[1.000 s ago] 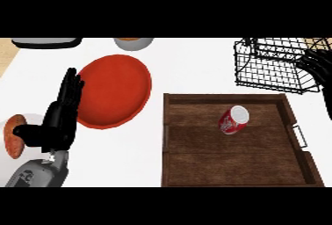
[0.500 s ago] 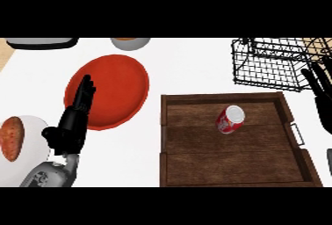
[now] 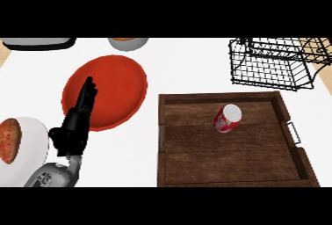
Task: Pick the can from the tray and place it in the tiered basket
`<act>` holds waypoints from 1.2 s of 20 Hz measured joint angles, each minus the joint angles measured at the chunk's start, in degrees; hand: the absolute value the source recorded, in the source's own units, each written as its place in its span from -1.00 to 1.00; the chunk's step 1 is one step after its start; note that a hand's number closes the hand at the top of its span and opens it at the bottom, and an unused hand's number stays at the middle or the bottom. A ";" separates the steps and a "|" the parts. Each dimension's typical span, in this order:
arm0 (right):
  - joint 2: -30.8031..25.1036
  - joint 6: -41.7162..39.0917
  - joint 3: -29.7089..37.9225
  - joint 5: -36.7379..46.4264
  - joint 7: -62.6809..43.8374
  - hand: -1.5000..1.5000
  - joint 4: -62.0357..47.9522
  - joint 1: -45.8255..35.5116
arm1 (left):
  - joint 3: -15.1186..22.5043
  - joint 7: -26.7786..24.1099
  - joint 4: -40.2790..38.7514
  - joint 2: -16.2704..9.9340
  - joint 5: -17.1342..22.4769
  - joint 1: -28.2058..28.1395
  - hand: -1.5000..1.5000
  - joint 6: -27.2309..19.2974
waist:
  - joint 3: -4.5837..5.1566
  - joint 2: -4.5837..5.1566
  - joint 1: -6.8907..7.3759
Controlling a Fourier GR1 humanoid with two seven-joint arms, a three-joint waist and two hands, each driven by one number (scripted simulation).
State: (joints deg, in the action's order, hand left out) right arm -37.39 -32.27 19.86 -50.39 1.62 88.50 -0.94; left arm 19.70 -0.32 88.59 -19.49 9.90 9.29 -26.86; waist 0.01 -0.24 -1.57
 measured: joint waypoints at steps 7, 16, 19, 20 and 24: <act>-14.37 -1.24 1.25 17.25 -3.80 -1.00 11.96 -0.23 | -0.04 0.53 -0.06 -0.15 -0.40 0.62 0.00 0.45 | 0.18 -0.13 0.32; -21.81 5.12 -5.72 25.64 -22.33 -1.00 29.05 -4.20 | 0.84 1.98 -0.02 1.69 -2.35 1.86 0.00 0.24 | 0.13 0.11 1.54; -21.99 7.31 -10.13 25.97 -29.18 -1.00 31.82 -8.13 | 0.86 0.36 -1.35 3.00 -3.30 1.53 0.00 0.60 | 0.12 0.23 1.95; -22.07 7.82 -11.31 25.48 -31.50 -1.00 32.43 -9.77 | 0.73 1.27 -0.33 2.81 -3.55 1.58 0.00 0.73 | 0.10 0.24 2.08; -20.79 8.61 -16.63 26.85 -37.87 -1.00 33.93 -15.14 | -1.10 0.28 -2.60 3.72 -3.39 2.57 0.00 2.68 | 0.09 0.30 2.16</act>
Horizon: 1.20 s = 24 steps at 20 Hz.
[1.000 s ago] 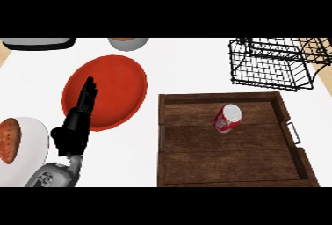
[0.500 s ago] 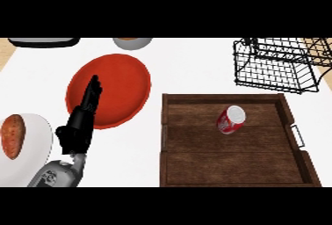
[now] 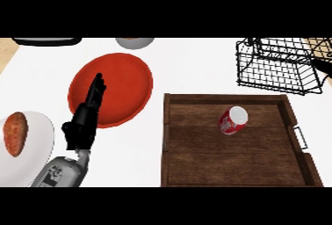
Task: Pick the can from the tray and place it in the tiered basket
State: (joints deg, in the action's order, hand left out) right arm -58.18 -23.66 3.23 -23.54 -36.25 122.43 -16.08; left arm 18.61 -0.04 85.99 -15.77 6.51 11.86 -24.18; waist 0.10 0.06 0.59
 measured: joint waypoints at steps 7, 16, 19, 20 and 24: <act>1.98 -2.66 -4.85 -0.23 -9.65 -1.00 0.91 -4.74 | -1.22 0.52 0.71 0.83 -1.60 -1.06 0.00 1.46 | -0.03 -0.05 -0.16; 4.38 -6.62 -5.61 3.94 -12.19 -1.00 1.42 -2.81 | -3.00 1.75 2.83 1.78 -3.37 -2.67 0.00 2.82 | -0.09 -0.10 -0.48; 5.50 -7.05 -7.04 7.02 -12.80 -1.00 1.78 -3.39 | -2.95 2.03 2.16 3.19 -4.67 -1.89 0.00 2.42 | -0.08 -0.07 -0.49; 5.61 -7.60 -7.25 7.56 -12.65 -1.00 0.77 -4.23 | -3.29 1.76 1.37 3.56 -4.74 -1.35 0.00 2.64 | -0.07 -0.06 -0.45; 7.03 -10.16 -7.60 11.24 -11.04 -1.00 -0.49 -3.75 | -4.04 1.49 1.85 4.04 -5.12 -2.33 0.00 3.75 | -0.08 -0.06 -0.43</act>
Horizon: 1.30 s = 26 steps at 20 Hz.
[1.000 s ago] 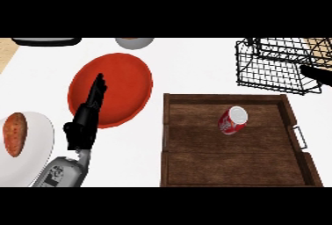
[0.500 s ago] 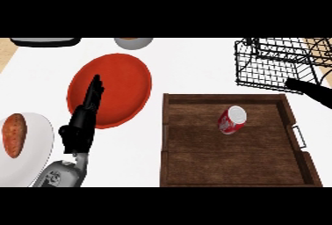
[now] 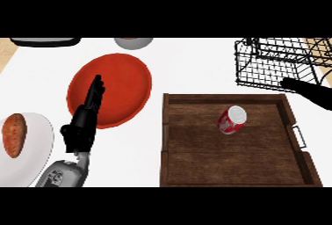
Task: Pick the can from the tray and place it in the tiered basket
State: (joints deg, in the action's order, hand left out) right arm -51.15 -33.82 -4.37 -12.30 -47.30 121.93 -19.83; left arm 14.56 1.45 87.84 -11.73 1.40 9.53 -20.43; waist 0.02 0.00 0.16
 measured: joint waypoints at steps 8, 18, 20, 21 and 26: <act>4.66 -4.20 -3.20 12.25 5.32 -1.00 -0.06 0.50 | -1.26 -0.07 -0.03 0.95 -1.20 -0.27 0.00 1.66 | -0.01 0.02 0.07; 10.72 -6.11 -1.36 25.45 10.66 -1.00 -5.77 2.11 | -2.60 1.65 1.43 2.77 -3.59 -0.55 0.00 2.75 | -0.03 0.00 -0.02; 12.34 -5.67 -2.05 28.43 12.59 -1.00 -7.25 3.34 | -3.11 1.04 0.53 3.20 -3.89 -0.23 0.00 3.09 | -0.03 0.02 -0.05; 13.23 -6.11 -2.00 28.78 12.66 -1.00 -8.13 2.99 | -3.41 0.59 -0.27 3.58 -4.12 0.24 0.00 3.20 | -0.03 0.03 -0.06; 15.99 -6.79 -1.19 32.37 17.03 -1.00 -9.87 5.40 | -4.54 0.70 0.56 3.97 -4.63 -0.61 0.00 4.49 | -0.03 0.00 -0.10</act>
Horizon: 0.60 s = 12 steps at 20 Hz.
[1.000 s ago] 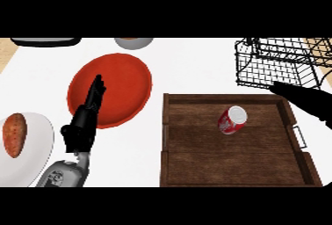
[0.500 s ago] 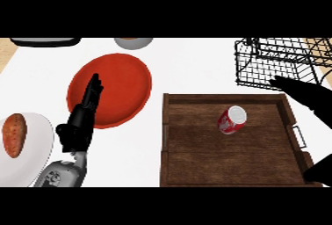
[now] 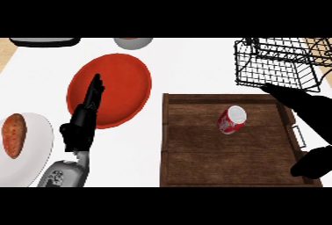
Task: Pick the can from the tray and place it in the tiered basket
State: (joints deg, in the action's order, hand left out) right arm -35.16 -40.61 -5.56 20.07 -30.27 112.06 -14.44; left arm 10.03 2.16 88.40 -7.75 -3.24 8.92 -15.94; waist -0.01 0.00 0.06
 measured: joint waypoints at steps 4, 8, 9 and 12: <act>2.44 -0.28 0.30 2.48 3.11 -1.00 -1.07 0.35 | 0.03 0.41 0.98 0.92 -1.30 -0.91 0.00 0.16 | 0.00 -0.01 0.03; 4.99 -1.80 0.99 4.23 3.94 -1.00 -1.74 0.06 | -0.93 0.08 0.24 1.86 -1.78 -0.57 0.00 1.00 | 0.01 -0.01 0.00; 5.26 -2.35 1.54 4.24 4.25 -1.00 -1.16 0.64 | -1.76 -0.17 -0.37 1.73 -1.42 -0.23 0.00 1.56 | 0.02 -0.01 -0.04; 7.42 -3.61 1.38 5.18 3.51 -1.00 -0.69 0.35 | -2.28 -0.23 0.22 2.01 -1.66 -0.76 0.00 2.33 | 0.02 -0.02 -0.01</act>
State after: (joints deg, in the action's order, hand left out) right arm -27.75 -44.22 -4.18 25.25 -26.75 111.36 -14.09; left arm 7.75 1.92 88.63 -5.74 -4.90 8.16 -13.61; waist 0.01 -0.02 0.05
